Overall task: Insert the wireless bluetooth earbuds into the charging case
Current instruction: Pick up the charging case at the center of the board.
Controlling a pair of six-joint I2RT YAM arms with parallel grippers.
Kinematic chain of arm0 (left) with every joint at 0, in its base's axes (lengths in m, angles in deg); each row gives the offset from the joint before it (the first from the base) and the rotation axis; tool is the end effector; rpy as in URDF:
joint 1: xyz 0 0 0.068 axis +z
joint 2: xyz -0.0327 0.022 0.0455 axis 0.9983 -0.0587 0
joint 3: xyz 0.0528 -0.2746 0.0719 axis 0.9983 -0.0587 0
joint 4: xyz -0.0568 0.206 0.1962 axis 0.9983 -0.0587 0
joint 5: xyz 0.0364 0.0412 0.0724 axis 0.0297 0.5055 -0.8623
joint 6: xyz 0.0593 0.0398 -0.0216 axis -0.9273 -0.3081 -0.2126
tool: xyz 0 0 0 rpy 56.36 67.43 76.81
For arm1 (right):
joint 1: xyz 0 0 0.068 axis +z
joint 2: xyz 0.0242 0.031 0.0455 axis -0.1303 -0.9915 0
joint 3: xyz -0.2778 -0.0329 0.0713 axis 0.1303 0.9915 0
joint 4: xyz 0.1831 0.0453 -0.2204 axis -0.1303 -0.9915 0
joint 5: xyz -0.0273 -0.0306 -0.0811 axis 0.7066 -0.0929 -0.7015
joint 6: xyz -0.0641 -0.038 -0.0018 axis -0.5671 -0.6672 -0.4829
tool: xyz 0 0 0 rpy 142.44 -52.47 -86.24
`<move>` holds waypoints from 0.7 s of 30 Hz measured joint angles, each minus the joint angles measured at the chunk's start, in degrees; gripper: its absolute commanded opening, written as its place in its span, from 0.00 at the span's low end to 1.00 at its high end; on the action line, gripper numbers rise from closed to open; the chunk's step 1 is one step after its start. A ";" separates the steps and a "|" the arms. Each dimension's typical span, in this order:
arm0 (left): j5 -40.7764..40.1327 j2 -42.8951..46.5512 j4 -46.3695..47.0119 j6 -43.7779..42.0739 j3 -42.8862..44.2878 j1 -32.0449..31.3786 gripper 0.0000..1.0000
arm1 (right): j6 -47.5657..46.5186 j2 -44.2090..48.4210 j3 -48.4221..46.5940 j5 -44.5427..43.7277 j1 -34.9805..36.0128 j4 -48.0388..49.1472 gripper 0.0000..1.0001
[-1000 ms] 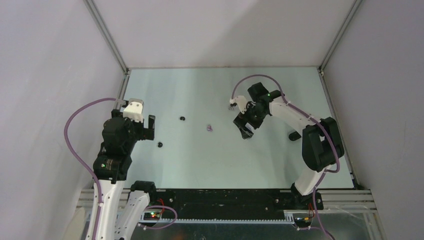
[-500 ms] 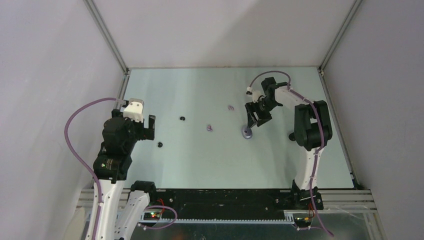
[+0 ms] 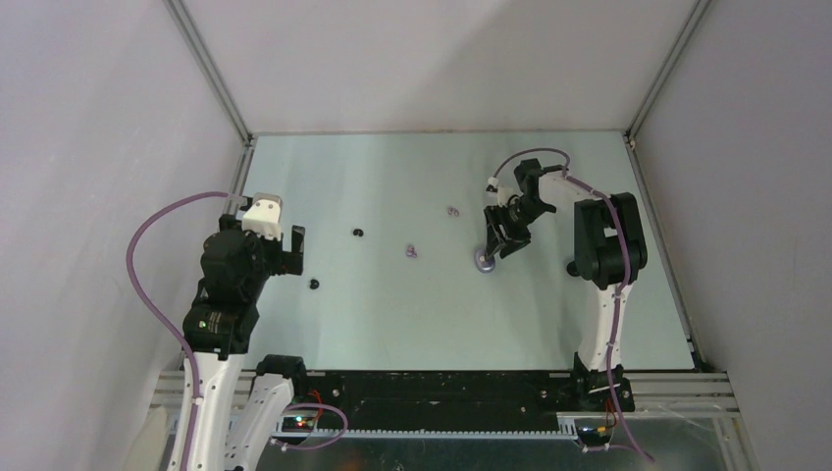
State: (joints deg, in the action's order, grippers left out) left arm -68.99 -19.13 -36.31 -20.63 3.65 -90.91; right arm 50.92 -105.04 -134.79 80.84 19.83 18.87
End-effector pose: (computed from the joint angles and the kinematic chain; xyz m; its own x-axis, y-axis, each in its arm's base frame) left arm 0.1619 -0.0079 0.3556 -0.3532 0.2287 -0.9072 0.0858 0.9735 0.2120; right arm 0.4126 0.1256 0.1268 -0.9156 -0.3624 -0.1742 -0.3975 0.7512 0.5270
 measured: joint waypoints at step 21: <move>0.00 0.00 -0.02 0.00 0.00 -0.02 0.99 | 3.67 -1.22 0.37 1.51 1.46 0.28 0.51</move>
State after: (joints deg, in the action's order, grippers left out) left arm -68.99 -19.13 -36.33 -20.63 3.65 -90.93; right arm 54.59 -106.26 -134.42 82.35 21.29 19.15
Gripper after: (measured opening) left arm 0.985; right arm 0.503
